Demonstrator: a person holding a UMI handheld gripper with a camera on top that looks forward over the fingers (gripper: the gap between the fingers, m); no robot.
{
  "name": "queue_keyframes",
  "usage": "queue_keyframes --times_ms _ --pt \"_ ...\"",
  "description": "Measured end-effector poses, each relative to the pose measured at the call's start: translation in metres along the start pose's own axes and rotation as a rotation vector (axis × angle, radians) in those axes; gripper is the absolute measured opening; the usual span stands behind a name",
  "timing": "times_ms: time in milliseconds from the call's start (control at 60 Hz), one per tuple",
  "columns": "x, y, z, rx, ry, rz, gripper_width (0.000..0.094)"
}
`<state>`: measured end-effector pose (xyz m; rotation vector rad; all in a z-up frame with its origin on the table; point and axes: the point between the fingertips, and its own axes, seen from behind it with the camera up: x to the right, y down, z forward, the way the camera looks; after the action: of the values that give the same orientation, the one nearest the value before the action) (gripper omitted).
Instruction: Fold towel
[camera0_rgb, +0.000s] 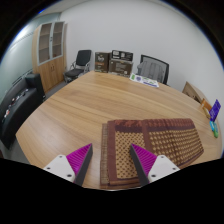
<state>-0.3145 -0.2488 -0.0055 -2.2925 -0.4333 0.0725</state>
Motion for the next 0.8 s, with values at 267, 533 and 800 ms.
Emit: queue_keyframes --times_ms 267,533,800 --pt "0.012 -0.009 0.013 -0.017 0.015 -0.053 0.0281" --pt "-0.014 -0.036 -0.003 -0.012 -0.087 0.013 0.0073" --pt "0.009 -0.148 -0.059 0.177 -0.236 0.213 0.0072"
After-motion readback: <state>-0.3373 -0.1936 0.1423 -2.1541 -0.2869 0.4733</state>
